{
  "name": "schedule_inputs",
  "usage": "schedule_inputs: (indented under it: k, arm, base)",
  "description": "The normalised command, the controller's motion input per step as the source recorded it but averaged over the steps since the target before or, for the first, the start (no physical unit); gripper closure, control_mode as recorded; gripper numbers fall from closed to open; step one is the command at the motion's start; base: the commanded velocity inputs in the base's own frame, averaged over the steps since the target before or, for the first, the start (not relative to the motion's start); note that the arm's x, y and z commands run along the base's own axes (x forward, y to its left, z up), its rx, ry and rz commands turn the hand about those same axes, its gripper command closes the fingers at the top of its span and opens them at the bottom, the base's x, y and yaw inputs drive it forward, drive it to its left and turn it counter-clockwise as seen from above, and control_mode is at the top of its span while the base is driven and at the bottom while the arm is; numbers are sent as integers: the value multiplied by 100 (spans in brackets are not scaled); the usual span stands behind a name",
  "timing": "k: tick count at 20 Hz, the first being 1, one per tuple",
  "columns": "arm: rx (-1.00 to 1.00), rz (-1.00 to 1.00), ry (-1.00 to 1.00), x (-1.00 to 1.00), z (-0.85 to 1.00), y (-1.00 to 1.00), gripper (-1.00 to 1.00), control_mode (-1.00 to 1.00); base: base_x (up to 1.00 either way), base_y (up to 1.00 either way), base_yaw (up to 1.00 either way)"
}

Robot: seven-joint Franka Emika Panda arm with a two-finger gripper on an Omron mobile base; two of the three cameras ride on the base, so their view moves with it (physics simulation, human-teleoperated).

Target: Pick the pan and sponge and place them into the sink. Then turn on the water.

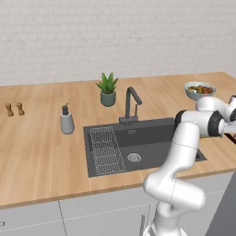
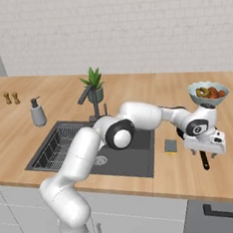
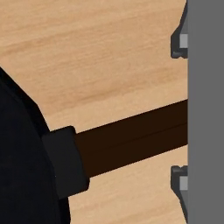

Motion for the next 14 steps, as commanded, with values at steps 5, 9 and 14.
schedule_inputs:
  k: [5,9,14]
  arm:
    - [1,0,0,2,0,0,100,-100]
    - [3,10,0,5,11,0,100,-100]
    - [0,22,0,0,40,6,100,-100]
  base:
    - [0,0,0]
    - [0,0,0]
    - [0,0,0]
